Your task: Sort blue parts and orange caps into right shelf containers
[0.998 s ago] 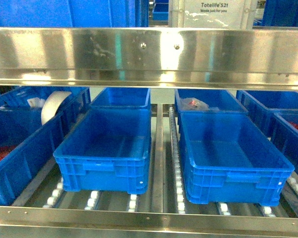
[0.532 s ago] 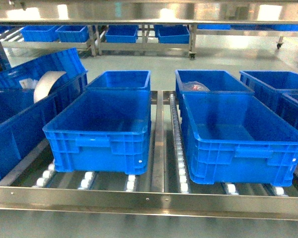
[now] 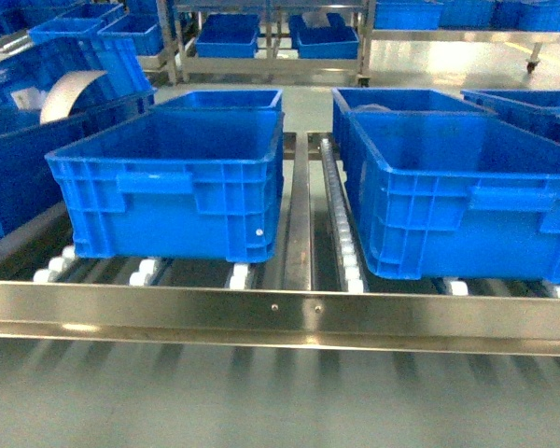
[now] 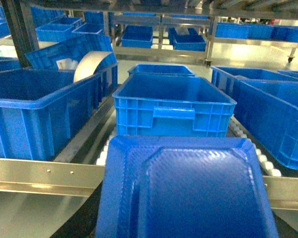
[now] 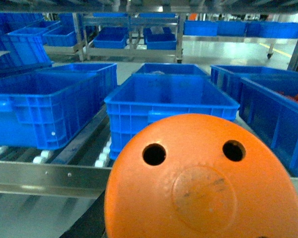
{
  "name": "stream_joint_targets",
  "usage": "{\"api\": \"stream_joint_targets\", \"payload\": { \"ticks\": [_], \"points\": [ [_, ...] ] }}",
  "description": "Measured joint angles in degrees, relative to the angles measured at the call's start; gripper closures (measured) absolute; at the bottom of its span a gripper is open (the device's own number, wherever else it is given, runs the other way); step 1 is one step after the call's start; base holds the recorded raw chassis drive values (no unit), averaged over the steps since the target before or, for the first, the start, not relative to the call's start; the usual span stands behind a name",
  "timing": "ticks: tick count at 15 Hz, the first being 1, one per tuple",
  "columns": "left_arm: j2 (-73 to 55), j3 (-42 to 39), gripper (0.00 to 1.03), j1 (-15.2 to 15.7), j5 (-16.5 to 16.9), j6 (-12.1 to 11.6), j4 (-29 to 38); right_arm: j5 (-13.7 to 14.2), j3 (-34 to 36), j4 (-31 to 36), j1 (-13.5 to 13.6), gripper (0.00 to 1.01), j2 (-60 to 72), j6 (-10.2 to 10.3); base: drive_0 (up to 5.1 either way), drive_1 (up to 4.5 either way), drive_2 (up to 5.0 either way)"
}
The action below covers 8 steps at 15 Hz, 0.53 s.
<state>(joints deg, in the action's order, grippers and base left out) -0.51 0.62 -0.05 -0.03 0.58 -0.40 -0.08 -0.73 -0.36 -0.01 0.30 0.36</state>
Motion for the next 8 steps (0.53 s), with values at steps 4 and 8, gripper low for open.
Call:
{"api": "stream_joint_targets", "payload": {
  "ticks": [4,8],
  "points": [
    [0.0,0.0,0.62,0.0,0.0,0.0,-0.09,0.04,0.0,-0.13,0.0,0.57,0.0,0.02,0.0,0.0,0.0],
    [0.0,0.0,0.62,0.0,0.04,0.0,-0.07,0.04,0.0,-0.02,0.0,0.57,0.0,0.0,0.0,0.0,0.0]
  ]
}}
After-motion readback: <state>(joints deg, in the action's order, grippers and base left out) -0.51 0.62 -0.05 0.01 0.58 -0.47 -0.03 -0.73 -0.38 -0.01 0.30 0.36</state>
